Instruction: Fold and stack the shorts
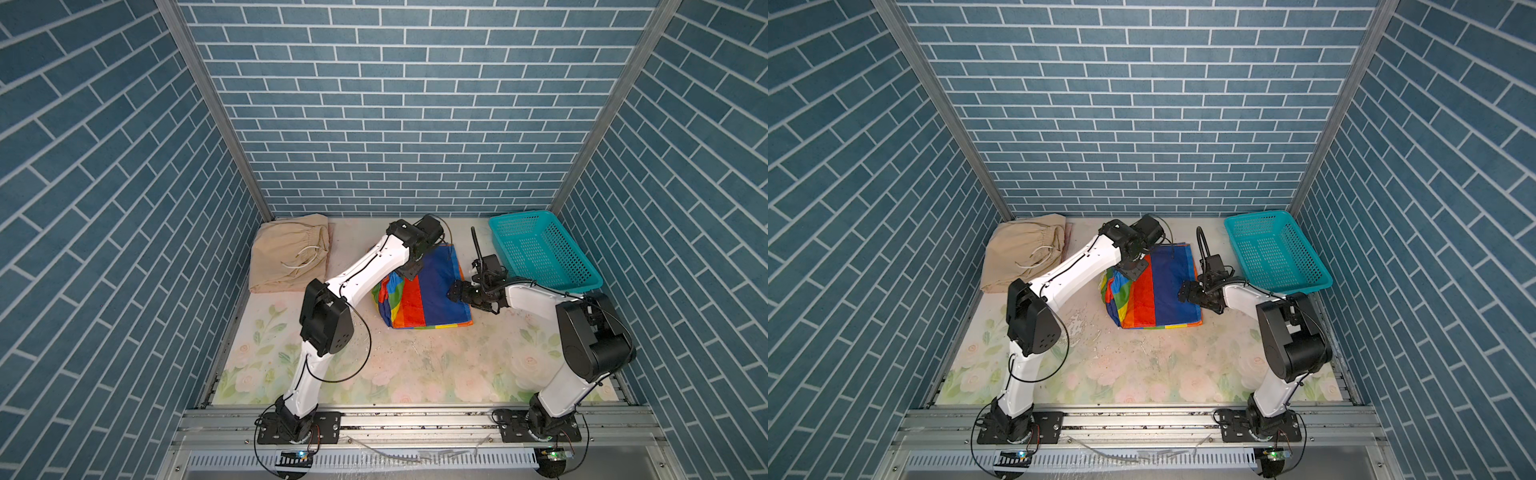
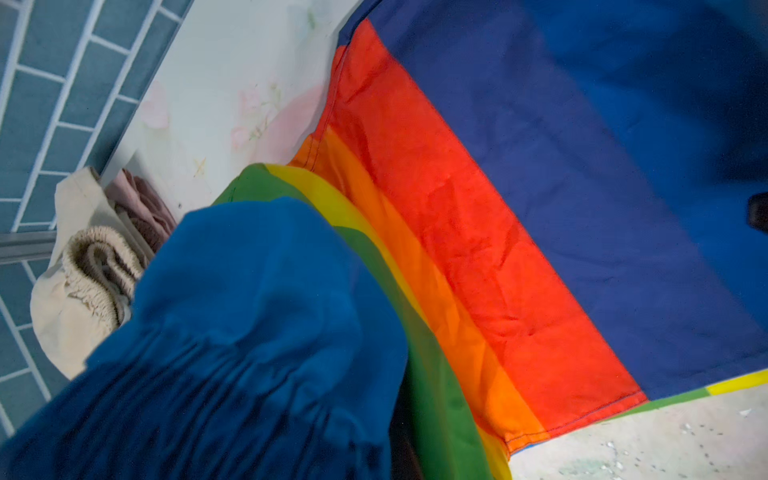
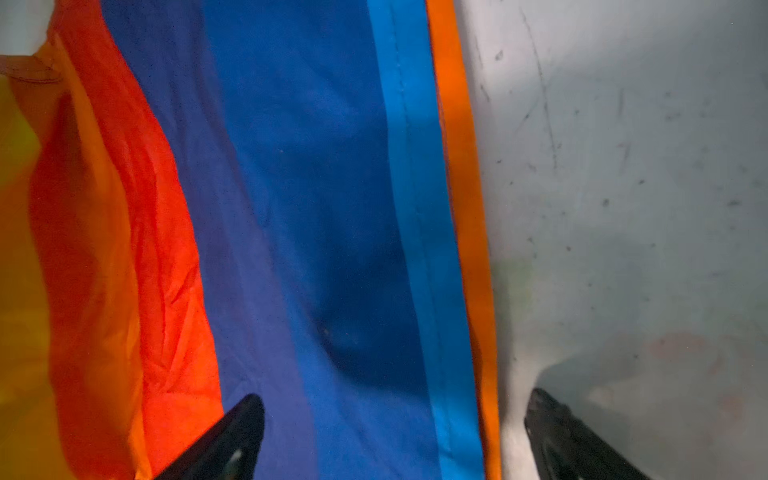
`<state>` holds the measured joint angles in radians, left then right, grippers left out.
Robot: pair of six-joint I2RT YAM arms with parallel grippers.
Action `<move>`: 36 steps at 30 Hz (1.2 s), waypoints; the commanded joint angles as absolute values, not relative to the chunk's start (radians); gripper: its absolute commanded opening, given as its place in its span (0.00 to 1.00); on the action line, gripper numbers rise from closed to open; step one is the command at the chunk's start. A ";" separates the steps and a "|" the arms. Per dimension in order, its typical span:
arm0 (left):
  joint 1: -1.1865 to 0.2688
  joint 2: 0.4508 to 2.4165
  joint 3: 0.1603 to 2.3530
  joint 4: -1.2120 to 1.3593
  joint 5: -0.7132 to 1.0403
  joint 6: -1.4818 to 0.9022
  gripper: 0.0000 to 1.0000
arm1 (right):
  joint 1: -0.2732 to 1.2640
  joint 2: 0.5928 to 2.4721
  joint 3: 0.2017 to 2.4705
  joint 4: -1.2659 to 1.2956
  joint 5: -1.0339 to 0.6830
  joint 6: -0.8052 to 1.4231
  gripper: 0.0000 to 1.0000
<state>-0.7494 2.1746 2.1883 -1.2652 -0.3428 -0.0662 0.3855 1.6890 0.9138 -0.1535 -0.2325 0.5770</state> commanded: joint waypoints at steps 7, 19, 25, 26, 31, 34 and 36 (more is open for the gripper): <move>-0.781 2.279 2.367 -1.334 -0.186 -0.170 0.00 | 0.379 1.641 0.770 0.023 -0.305 0.664 0.99; -0.781 2.246 2.256 -1.093 0.058 -0.262 0.00 | 0.379 1.642 0.682 0.136 -0.332 0.707 0.98; -0.781 2.236 2.190 -0.961 0.116 -0.300 0.01 | 0.380 1.655 0.659 0.175 -0.345 0.725 0.99; -0.781 2.235 2.181 -0.942 0.121 -0.306 0.01 | 0.379 1.656 0.654 0.182 -0.347 0.727 0.99; -0.781 2.244 2.145 -0.858 0.157 -0.338 0.01 | 0.378 1.665 0.636 0.210 -0.356 0.741 0.99; -0.779 2.250 2.114 -0.801 0.184 -0.358 0.01 | 0.380 1.678 0.619 0.237 -0.365 0.756 0.99; -0.777 2.264 2.114 -0.789 0.199 -0.371 0.01 | 0.381 1.683 0.610 0.249 -0.368 0.763 0.98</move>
